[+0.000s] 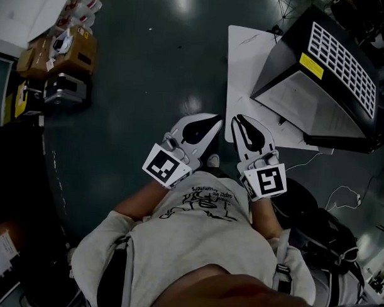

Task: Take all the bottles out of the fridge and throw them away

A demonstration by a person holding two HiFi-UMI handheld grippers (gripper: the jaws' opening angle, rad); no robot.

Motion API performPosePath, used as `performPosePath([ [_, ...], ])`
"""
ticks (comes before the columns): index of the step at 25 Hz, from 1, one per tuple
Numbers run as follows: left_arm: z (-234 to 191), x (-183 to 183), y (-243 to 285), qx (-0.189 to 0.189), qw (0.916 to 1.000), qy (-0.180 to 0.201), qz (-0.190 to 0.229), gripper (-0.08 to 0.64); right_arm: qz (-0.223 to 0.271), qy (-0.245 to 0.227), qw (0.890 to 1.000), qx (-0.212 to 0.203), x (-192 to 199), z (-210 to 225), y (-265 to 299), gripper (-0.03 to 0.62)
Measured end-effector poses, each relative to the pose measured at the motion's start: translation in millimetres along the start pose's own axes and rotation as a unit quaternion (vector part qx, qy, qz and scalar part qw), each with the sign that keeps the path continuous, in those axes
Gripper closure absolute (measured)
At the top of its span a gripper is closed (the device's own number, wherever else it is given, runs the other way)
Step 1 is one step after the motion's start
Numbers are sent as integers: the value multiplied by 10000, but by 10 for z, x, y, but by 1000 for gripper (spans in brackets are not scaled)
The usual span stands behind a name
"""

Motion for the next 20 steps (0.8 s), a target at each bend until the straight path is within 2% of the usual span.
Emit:
performPosePath([
  [4, 126, -49, 100, 180, 9996, -162, -123, 552, 35, -36, 9999, 152, -90, 63, -116, 554],
  [9, 261, -119, 275, 486, 9988, -12, 101, 552, 16, -33, 9992, 396, -154, 166, -289, 554],
  [20, 508, -185, 506, 949, 9955, -25, 71, 552, 18, -51, 9972, 746, -251, 301, -543, 554],
])
Point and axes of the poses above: the fingertips, and each gripper's own axes: y forward along the fingers, z to its right, x out of its underside, the point moved 3 cm from there along -y, backward along the fingers, and after that the axes turned 1 degree about -y, right-handed, at the moved point
